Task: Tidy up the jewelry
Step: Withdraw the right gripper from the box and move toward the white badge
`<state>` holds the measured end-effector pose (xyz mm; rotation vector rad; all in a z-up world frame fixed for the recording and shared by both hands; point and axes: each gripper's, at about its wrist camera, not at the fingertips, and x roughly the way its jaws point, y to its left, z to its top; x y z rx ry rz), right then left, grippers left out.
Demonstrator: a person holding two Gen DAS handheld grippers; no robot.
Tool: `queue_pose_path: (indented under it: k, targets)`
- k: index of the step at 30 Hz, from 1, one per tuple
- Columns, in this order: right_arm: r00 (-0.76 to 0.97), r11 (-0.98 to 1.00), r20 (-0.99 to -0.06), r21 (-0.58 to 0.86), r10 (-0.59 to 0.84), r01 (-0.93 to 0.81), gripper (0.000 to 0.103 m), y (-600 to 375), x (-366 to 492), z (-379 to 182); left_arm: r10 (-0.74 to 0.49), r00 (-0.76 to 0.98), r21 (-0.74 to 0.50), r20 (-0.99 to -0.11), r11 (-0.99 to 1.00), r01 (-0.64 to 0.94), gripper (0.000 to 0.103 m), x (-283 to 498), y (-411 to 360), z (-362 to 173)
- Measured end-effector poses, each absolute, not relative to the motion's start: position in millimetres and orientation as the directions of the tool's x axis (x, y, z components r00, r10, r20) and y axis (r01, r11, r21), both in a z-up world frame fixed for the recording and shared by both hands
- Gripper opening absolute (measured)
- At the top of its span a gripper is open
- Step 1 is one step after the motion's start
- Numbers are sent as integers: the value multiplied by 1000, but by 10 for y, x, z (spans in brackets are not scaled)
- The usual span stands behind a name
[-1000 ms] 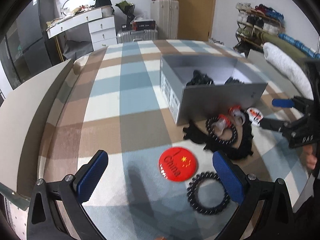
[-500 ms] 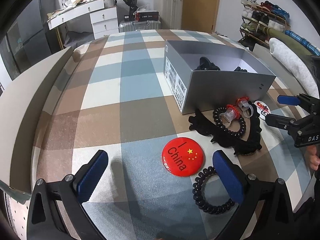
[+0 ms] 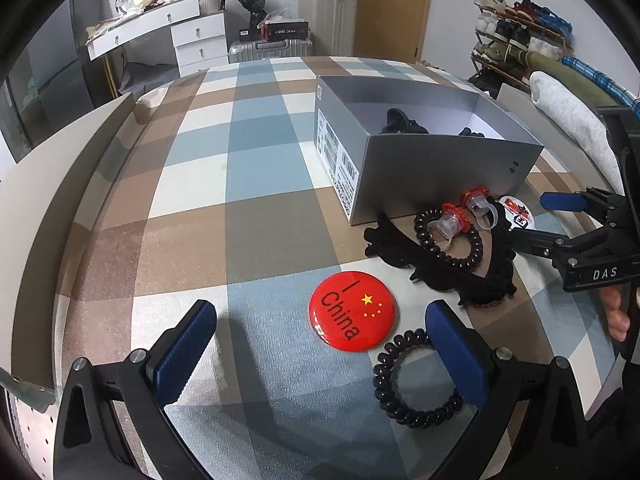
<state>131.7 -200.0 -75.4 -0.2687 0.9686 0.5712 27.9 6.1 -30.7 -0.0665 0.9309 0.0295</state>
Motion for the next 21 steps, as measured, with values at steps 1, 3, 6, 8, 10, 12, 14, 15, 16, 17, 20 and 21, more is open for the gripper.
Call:
queue_pose_path:
  k: [1, 3, 6, 8, 10, 12, 14, 15, 16, 17, 20, 21]
  targets:
    - [432, 826, -837, 42, 336, -562, 103, -2015, 1335, -759, -4, 597, -46, -802, 997, -54, 102, 278, 62, -308]
    - [439, 839, -838, 40, 324, -542, 103, -2054, 1371, -761, -7, 596, -50, -803, 997, -55, 102, 279, 71, -310]
    - [442, 855, -842, 43, 310, -517, 103, -2118, 1421, -763, -6, 596, -50, -803, 997, -58, 102, 283, 72, -311]
    - [446, 865, -843, 43, 300, -500, 103, -2154, 1447, -763, -6, 596, -49, -803, 997, -57, 102, 285, 73, -312]
    - [448, 871, -844, 44, 295, -489, 103, -2176, 1461, -763, -5, 596, -49, -803, 997, -59, 102, 289, 73, -315]
    - [450, 871, -843, 44, 294, -489, 103, -2180, 1459, -762, -5, 595, -50, -804, 997, -60, 102, 288, 73, -313]
    - [452, 872, -842, 42, 294, -488, 103, -2175, 1459, -761, -5, 596, -52, -803, 997, -62, 102, 290, 75, -311]
    - [454, 871, -841, 40, 293, -489, 103, -2174, 1458, -759, -6, 596, -53, -803, 997, -62, 102, 289, 75, -312]
    - [454, 871, -841, 39, 293, -490, 103, -2172, 1457, -760, -5, 596, -53, -803, 997, -62, 102, 290, 77, -312]
    - [455, 871, -841, 39, 293, -490, 103, -2172, 1457, -760, -5, 596, -52, -803, 997, -63, 102, 288, 77, -312]
    - [457, 870, -840, 37, 294, -492, 102, -2168, 1453, -756, -6, 596, -54, -803, 997, -63, 102, 290, 77, -313]
    - [457, 869, -839, 37, 295, -493, 102, -2168, 1453, -756, -6, 596, -54, -803, 997, -63, 102, 290, 77, -312]
